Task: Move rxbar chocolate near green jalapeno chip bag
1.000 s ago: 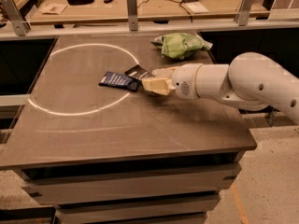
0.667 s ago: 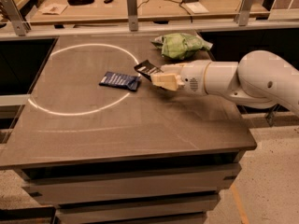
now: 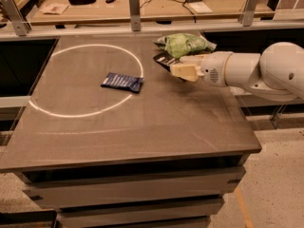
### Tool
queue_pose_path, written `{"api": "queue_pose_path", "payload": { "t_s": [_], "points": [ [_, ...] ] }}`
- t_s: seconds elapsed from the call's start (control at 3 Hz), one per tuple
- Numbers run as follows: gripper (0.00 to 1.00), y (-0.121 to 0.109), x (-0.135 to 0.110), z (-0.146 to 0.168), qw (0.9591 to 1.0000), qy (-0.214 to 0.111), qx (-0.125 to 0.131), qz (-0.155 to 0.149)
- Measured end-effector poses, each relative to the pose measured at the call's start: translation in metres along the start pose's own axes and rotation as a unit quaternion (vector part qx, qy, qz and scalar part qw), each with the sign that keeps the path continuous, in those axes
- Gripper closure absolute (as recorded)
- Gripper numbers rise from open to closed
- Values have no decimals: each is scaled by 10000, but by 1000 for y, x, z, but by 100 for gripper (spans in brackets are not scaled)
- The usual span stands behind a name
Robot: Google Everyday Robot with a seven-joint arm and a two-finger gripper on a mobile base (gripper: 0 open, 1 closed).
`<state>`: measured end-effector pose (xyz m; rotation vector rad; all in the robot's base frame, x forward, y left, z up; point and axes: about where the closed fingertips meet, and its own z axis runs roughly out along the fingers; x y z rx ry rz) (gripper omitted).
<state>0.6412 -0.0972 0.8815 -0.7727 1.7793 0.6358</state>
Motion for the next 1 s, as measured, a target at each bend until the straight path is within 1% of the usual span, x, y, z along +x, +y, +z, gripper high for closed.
{"api": "queue_pose_path", "payload": {
  "t_s": [0.33, 0.67, 1.0],
  "points": [
    [100, -18, -3, -2, 9999, 77, 32, -73],
    [100, -31, -3, -2, 9998, 147, 69, -137],
    [81, -38, 1, 2, 9994, 307, -26, 130]
  ]
}}
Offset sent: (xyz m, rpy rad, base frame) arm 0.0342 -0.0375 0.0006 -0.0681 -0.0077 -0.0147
